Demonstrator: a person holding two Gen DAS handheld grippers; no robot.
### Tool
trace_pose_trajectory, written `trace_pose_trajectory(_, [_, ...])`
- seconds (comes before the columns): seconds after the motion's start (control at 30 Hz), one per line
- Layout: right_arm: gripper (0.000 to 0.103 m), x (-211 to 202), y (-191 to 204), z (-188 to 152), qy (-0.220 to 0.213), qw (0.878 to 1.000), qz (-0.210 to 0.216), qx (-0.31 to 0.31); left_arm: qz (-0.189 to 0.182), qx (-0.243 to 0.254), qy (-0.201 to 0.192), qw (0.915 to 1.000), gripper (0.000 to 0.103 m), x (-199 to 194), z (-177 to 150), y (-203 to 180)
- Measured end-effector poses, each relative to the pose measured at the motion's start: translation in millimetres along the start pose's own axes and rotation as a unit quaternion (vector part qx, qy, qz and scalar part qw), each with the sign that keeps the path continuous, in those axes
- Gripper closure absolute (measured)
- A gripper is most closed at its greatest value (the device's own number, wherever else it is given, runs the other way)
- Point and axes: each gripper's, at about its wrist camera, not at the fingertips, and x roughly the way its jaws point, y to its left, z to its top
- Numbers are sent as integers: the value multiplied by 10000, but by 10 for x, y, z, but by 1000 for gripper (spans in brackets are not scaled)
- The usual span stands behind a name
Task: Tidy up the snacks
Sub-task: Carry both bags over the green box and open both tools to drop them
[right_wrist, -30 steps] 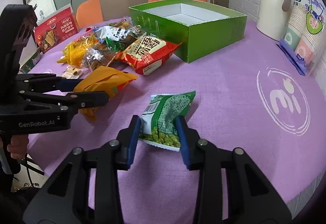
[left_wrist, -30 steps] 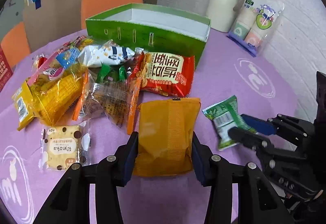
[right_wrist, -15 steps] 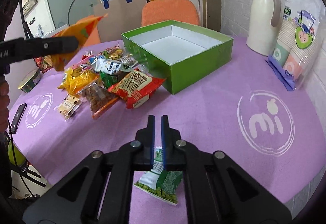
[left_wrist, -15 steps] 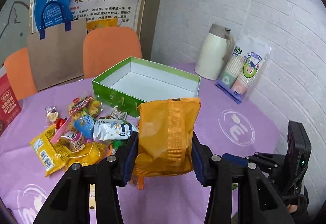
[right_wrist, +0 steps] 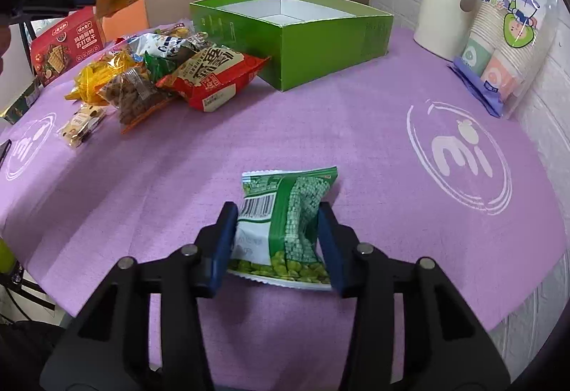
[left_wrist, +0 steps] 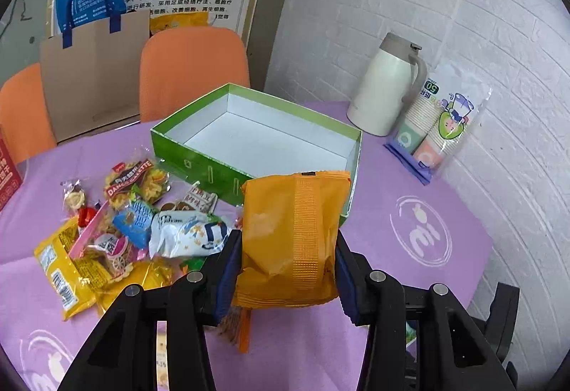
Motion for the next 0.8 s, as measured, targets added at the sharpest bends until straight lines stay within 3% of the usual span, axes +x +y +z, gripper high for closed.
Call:
trace_pose_trajectory(0.23, [61,-309,-176,636,-1020,9945,208,119,-82,-145,-21,9999,55,344,573,-21])
trace_pose_trajectory(0.37, [61,-191,-172,1136,-1423,9896,53,201,10,-174,-8,9998,55,677,837,-39])
trace_pose_trajectory(0.6, [60,405,-9,1673,-1314,9911,93,194,200,-166,154,9995,52,1178,935,71])
trace_pose_trajectory(0.63, [59,481,7,1700,-1298,9914,59,141,197,-178,162,9995,50,1204,929,98])
trace_pose_trajectory(0.67, [58,548,22,1718,-1259,9920,0,45,166,-217,137,9995,38,1214,914,141])
trace_pose_trajectory(0.7, [53,609,55,1737,-1201,9927,-101,-69,160,-301,136,9993,16,1218,908,172])
trace_pose_trajectory(0.73, [38,646,81,1738,-1151,9929,-256,-155,238,-439,99,9987,9,1197,892,225])
trace_pose_trajectory(0.77, [31,634,96,1718,-1205,9920,-329,-168,323,-511,-1,9982,4,1164,889,257])
trace_pose_trajectory(0.8, [19,596,91,1682,-1313,9906,-353,-156,386,-514,-94,9979,4,1129,883,286])
